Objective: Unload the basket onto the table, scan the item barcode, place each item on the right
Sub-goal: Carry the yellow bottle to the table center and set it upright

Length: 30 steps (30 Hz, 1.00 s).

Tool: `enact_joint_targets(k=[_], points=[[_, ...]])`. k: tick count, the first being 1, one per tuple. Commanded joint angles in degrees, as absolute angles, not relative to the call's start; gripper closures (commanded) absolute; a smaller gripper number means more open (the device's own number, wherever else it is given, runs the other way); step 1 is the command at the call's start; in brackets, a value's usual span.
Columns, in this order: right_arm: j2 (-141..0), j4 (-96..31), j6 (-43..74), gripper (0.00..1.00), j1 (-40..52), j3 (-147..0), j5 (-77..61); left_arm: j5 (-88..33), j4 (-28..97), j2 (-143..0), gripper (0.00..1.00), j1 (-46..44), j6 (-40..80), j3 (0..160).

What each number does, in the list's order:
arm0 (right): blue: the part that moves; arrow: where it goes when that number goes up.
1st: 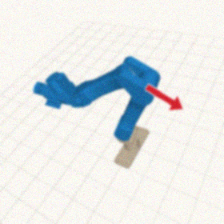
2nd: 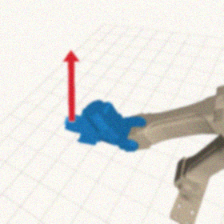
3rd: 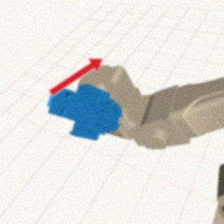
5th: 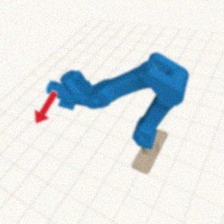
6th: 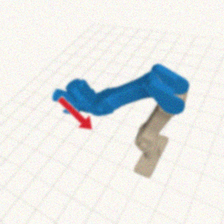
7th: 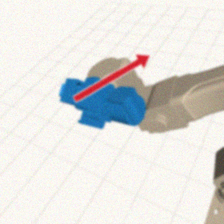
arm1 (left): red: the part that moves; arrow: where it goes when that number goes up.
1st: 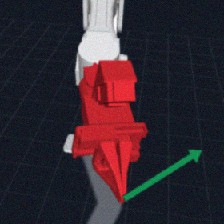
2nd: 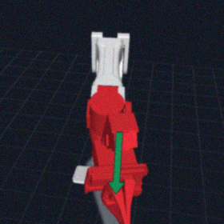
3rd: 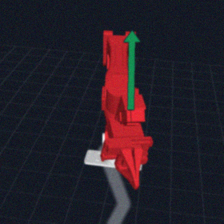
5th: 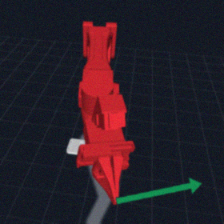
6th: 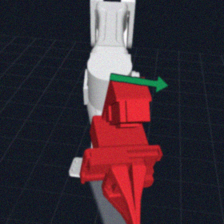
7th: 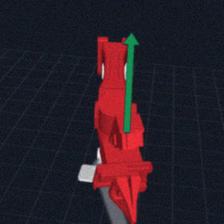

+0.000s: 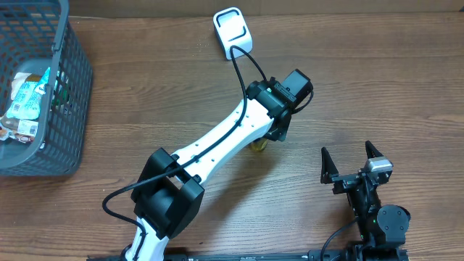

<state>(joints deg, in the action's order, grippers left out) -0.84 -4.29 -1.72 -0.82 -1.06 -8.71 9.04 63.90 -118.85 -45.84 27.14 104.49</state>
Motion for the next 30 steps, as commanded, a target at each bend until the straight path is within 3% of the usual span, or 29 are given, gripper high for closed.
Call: enact_joint_targets(k=[1,8,13,15,17,25,30], points=[[-0.2,-4.0,-2.0,0.0,-1.1,-0.4,-8.4,11.0,63.5,-118.4,0.75,-46.6,28.3,104.2],[-0.2,-4.0,-2.0,0.0,-1.1,-0.4,-8.4,10.8,63.6,-119.4,0.62,-46.6,28.3,104.2],[-0.2,-4.0,-2.0,0.0,-1.1,-0.4,-8.4,8.4,64.4,-119.9,0.43,-46.6,28.3,104.2],[-0.2,-4.0,-2.0,0.0,-1.1,-0.4,-8.4,7.9,64.4,-119.9,0.28,-46.6,28.3,104.2],[-0.2,-4.0,-2.0,0.0,-1.1,-0.4,-8.4,7.9,64.2,-119.9,0.21,-46.6,27.3,104.3],[-0.2,-4.0,-2.0,0.0,-1.1,-0.4,-8.4,9.6,64.5,-119.8,0.12,-45.0,21.2,111.5],[-0.2,-4.0,-2.0,0.0,-1.1,-0.4,-8.4,11.0,65.4,-119.8,0.12,-42.7,17.5,121.3]])
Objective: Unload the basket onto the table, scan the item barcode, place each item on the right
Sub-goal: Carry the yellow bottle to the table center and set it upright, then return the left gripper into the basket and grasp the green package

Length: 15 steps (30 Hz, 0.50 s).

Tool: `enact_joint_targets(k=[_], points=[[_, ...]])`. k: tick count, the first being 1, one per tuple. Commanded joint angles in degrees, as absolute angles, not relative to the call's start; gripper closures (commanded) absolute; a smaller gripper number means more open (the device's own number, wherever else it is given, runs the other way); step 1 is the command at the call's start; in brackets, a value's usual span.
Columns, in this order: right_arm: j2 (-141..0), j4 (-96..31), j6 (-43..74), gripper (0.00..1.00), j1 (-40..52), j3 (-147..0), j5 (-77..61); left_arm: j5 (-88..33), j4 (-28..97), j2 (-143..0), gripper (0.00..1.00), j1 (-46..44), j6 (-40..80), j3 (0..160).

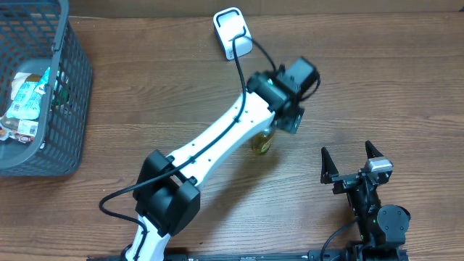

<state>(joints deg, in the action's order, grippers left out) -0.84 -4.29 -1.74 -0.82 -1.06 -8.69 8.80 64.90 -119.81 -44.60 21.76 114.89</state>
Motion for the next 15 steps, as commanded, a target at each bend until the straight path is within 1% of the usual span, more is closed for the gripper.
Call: enact_joint_targets(k=[1,3,4,6,9,12,15], points=[[-0.2,-4.0,-2.0,0.0,-1.1,-0.4,-8.4,13.9,66.3,-119.8,0.13,-41.9,16.8,123.6],[-0.2,-4.0,-2.0,0.0,-1.1,-0.4,-8.4,23.0,69.8,-119.8,0.14,-39.8,16.7,129.4],[-0.2,-4.0,-2.0,0.0,-1.1,-0.4,-8.4,26.9,71.8,-119.8,0.11,-38.7,16.7,132.6],[-0.2,-4.0,-2.0,0.0,-1.1,-0.4,-8.4,31.4,76.0,-119.8,0.0,-35.8,16.0,140.1],[-0.2,-4.0,-2.0,0.0,-1.1,-0.4,-8.4,29.7,80.1,-119.2,0.01,-31.0,8.3,150.2],[-0.2,-4.0,-2.0,0.0,-1.1,-0.4,-8.4,29.3,83.4,-118.2,0.12,-25.2,5.8,158.2],[-0.2,-4.0,-2.0,0.0,-1.1,-0.4,-8.4,28.2,86.0,-117.0,0.1,-18.2,5.8,164.0]])
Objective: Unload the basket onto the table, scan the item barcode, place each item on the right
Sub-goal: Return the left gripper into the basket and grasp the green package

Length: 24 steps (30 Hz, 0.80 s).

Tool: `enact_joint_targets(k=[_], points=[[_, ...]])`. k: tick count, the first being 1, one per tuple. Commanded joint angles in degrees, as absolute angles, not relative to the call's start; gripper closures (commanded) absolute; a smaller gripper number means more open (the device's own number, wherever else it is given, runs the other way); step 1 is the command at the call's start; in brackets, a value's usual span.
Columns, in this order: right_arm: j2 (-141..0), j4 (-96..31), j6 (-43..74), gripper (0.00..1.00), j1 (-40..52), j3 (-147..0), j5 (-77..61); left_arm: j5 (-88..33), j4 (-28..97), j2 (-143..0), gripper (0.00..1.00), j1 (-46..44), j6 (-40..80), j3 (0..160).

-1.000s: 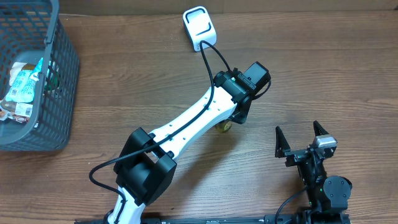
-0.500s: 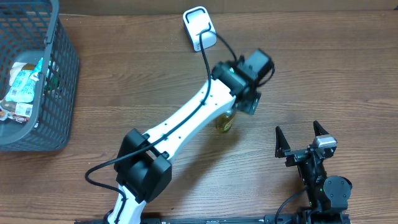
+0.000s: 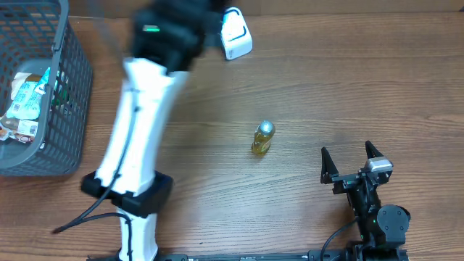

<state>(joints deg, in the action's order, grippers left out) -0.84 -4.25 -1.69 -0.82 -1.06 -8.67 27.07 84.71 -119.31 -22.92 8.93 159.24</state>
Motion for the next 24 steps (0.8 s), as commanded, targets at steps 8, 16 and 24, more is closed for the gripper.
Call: enact_joint_targets(k=[8,16,24], points=[[-0.2,-4.0,-2.0,0.0,-1.1,-0.4,-8.4,23.1,88.4,-115.7,0.0,3.0,3.6,168.5],[-0.2,-4.0,-2.0,0.0,-1.1,-0.4,-8.4,14.4,87.9,-116.9,0.0,22.4,2.7,167.9],[-0.2,-4.0,-2.0,0.0,-1.1,-0.4,-8.4,5.9,84.8,-118.3,0.0,35.2,-0.3,158.7]])
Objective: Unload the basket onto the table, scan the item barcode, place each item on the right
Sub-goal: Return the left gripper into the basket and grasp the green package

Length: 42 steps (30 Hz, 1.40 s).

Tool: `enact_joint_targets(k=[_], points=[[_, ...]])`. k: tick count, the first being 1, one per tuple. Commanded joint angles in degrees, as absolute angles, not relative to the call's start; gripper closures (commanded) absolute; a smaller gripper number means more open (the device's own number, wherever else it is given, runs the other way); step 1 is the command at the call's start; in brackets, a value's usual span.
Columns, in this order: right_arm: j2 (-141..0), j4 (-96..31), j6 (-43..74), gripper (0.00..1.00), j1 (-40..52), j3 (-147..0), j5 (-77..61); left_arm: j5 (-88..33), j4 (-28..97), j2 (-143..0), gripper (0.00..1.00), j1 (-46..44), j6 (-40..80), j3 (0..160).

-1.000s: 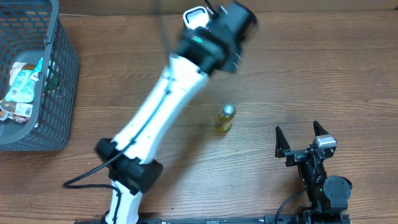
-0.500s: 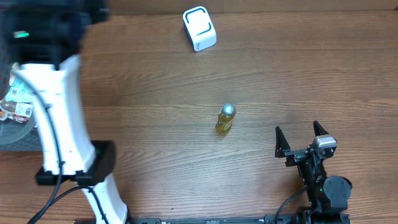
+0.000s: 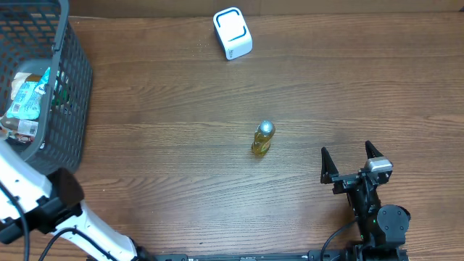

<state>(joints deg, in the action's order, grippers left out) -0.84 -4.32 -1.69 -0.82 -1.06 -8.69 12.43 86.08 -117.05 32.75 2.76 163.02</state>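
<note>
A small yellow bottle (image 3: 262,139) with a silver cap stands by itself in the middle of the wooden table. The white barcode scanner (image 3: 233,33) sits at the back edge, well away from the bottle. My right gripper (image 3: 348,161) rests open near the front right, nothing between its fingers, a short way right of the bottle. Only a stretch of my left arm (image 3: 43,206) shows at the lower left; its gripper is out of view.
A dark grey mesh basket (image 3: 72,87) holding several packets stands at the left edge, just above the left arm. The table's back edge runs just behind the scanner.
My left arm was a blur reaching up at the back left beside the scanner; now it lies at the lower left, its gripper outside the frame. Bottle, scanner and right gripper are where they were.
My left gripper first sat over the bottle at mid-table, hiding most of it. Then it was slightly farther back with the bottle showing below it. After that the bottle stood free with the arm at the back left, and now the arm is at the lower left.
</note>
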Motion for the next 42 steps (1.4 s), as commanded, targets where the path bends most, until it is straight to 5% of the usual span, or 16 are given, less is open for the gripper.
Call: enact_joint_targets(k=[1,24,32,38,42], points=[[-0.2,-4.0,-2.0,0.0,-1.1,-0.4,-8.4,4.3,84.2,-118.4,0.0,35.9,-1.3,156.9],[-0.2,-4.0,-2.0,0.0,-1.1,-0.4,-8.4,-21.7,53.4,-119.1,0.22,37.1,-27.2,114.7],[-0.2,-4.0,-2.0,0.0,-1.1,-0.4,-8.4,-25.0,49.5,-123.2,0.08,35.9,-27.2,113.7],[-0.2,-4.0,-2.0,0.0,-1.1,-0.4,-8.4,-26.9,49.9,-127.1,0.29,34.3,-26.5,113.7],[-0.2,-4.0,-2.0,0.0,-1.1,-0.4,-8.4,-26.5,50.4,-126.8,0.52,34.0,-26.5,113.9]])
